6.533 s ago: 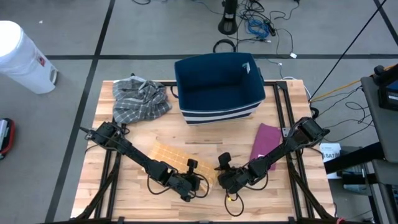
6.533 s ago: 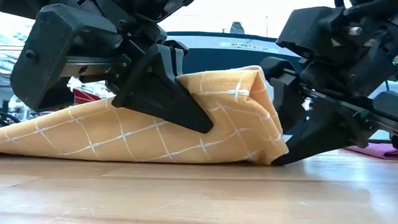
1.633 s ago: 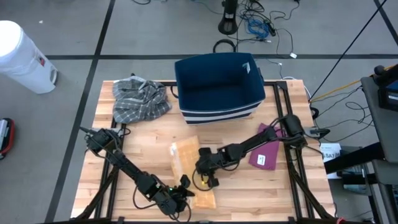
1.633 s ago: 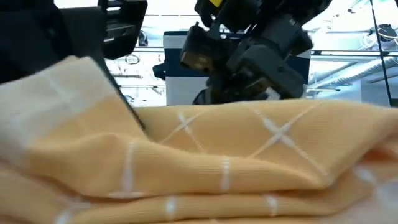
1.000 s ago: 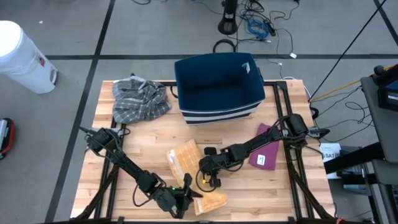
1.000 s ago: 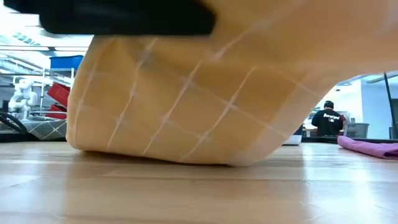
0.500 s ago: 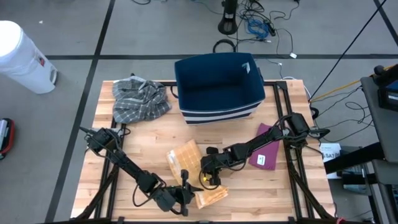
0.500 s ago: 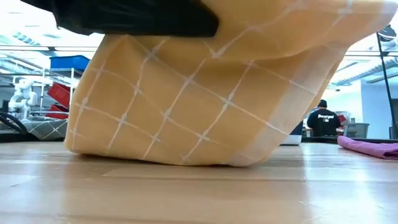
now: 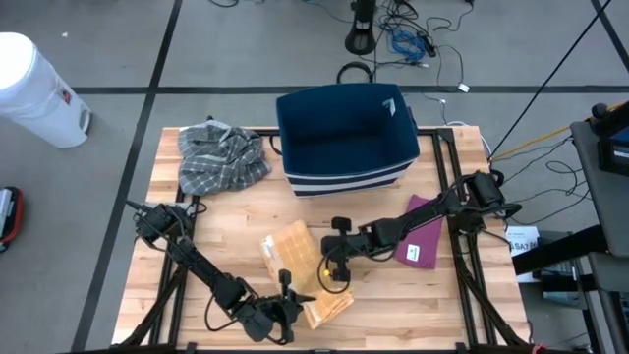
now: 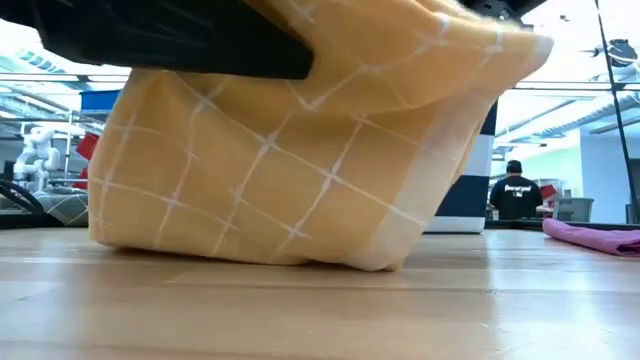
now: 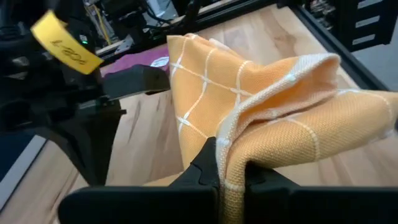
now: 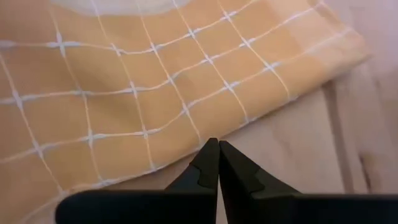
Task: Fold towel
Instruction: Fold the yellow towel
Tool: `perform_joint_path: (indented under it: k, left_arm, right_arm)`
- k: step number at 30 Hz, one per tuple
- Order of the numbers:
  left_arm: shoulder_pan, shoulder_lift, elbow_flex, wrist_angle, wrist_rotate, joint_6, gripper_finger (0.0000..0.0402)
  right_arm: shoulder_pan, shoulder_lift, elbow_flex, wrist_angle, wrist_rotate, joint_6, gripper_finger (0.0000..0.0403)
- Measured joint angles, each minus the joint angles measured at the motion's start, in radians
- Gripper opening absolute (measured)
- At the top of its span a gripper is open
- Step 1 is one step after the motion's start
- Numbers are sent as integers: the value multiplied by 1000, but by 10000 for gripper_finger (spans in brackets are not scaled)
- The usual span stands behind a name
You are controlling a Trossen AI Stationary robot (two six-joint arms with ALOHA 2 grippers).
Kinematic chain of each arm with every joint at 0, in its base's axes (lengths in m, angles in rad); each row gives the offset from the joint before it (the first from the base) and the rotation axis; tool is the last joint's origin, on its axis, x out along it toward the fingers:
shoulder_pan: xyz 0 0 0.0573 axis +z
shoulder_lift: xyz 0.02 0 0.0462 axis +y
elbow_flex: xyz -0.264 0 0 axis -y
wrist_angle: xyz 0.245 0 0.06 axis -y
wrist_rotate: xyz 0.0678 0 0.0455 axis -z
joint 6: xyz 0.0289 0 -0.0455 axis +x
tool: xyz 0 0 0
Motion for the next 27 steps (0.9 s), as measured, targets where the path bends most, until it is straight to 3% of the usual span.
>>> perform_joint_path:
  k: [3,16,22,27]
  left_arm:
    - [1,0,0,-7,8,0,5]
    - [5,0,0,-31,36,4,5]
    - [5,0,0,-37,36,7,5]
    - [8,0,0,-38,45,11,5]
  right_arm:
    - [-18,1,0,31,-5,-33,0]
    - [-149,109,4,386,-214,-184,0]
    - [-187,212,45,451,-316,-208,0]
    - [-184,271,128,392,-321,-242,0]
